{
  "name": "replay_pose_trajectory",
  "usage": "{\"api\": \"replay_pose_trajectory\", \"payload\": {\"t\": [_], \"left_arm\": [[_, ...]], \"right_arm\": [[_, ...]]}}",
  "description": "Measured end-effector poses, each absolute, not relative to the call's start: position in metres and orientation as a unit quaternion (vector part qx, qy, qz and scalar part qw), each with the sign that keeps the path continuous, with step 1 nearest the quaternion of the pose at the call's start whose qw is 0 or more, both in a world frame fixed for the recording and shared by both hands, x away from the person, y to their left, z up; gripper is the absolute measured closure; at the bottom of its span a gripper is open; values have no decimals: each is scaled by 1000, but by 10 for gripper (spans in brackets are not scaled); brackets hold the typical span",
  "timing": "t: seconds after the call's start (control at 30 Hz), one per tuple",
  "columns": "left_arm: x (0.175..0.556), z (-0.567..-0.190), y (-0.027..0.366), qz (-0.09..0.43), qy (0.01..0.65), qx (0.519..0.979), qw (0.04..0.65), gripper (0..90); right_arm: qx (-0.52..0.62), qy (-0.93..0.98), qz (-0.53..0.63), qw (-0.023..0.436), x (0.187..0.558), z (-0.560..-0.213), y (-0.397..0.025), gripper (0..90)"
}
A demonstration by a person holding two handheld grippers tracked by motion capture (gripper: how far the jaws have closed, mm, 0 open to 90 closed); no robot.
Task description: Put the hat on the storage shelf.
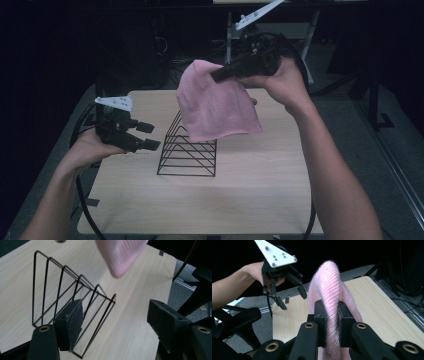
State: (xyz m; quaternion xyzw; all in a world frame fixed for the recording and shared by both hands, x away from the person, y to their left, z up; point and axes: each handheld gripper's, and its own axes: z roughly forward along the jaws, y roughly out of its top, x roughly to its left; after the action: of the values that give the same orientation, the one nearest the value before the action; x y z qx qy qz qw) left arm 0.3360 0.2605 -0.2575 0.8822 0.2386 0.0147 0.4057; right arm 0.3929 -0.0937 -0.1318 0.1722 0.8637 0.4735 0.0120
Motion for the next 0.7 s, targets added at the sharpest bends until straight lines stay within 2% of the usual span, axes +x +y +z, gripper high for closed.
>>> {"api": "replay_pose_trajectory", "payload": {"t": [0.2,0.57,0.6,0.63,0.7], "left_arm": [[342,-250,256,9,231,880,415,300],[355,-257,263,-19,254,861,441,417],[356,-258,265,-20,256,860,440,472],[357,-259,266,-21,256,860,441,472],[359,-261,269,-22,263,857,442,590]], "right_arm": [[156,866,475,10,393,-124,-74,810],[126,863,489,6,395,-119,-43,810],[121,863,490,3,394,-120,-38,810],[121,863,490,3,394,-120,-38,810],[115,864,490,-1,394,-121,-30,810]]}}
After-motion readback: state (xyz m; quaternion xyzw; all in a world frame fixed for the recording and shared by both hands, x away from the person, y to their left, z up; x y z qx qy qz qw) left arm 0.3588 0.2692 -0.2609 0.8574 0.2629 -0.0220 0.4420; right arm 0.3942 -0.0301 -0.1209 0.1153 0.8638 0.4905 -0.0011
